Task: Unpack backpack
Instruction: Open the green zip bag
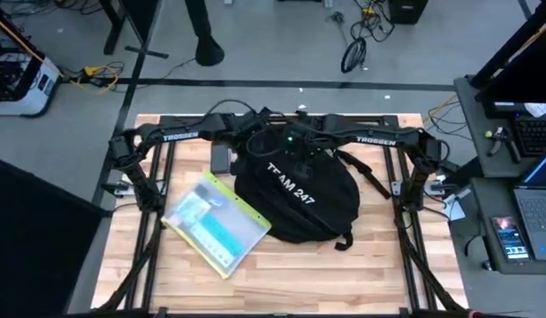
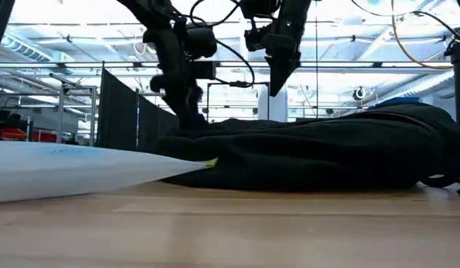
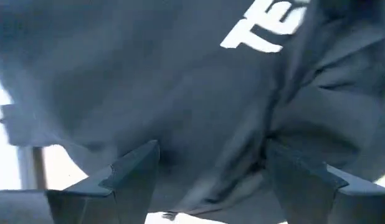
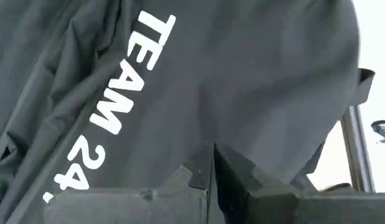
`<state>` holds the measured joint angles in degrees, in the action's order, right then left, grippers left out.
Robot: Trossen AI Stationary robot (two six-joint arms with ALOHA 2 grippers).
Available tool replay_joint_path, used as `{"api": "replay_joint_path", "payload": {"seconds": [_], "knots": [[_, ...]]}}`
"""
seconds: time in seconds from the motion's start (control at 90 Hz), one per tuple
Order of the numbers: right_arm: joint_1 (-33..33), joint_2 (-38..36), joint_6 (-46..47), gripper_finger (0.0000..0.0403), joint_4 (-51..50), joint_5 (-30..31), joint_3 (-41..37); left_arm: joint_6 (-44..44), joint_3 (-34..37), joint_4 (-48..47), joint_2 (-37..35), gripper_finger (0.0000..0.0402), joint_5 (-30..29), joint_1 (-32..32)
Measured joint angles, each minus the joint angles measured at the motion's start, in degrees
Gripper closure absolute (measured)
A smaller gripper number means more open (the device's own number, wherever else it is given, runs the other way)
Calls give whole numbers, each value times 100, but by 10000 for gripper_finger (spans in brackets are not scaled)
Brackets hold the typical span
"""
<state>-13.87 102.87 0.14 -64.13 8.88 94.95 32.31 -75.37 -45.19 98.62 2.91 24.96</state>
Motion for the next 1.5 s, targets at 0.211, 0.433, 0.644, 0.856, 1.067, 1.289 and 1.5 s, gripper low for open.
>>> {"api": "replay_joint_path", "payload": {"seconds": [0.211, 0.433, 0.644, 0.856, 1.067, 1.289, 1.5], "knots": [[46, -5, 102, 403, 380, 2, -590, 2, 2, 641, 315, 136, -159, -87], [351, -1, 389, 403, 799, -11, -1143, -922, 2, 2226, 355, 156, -352, -98], [639, 0, 515, 403, 834, -12, -1317, -950, 2, 2727, 755, 221, -748, -100], [660, 0, 747, 403, 847, 16, -1313, -1088, -14, 2709, 789, 351, -727, -149], [660, -134, 1222, 403, 895, 21, -1315, -1405, -345, 2723, 75, 393, -598, -148], [686, -759, 1256, 403, 1587, 22, -1315, -1382, -600, 2870, -334, 399, -585, -132], [695, -617, 82, 403, 2864, -543, -1304, -1265, -595, 2890, -201, 399, -295, -103]]}}
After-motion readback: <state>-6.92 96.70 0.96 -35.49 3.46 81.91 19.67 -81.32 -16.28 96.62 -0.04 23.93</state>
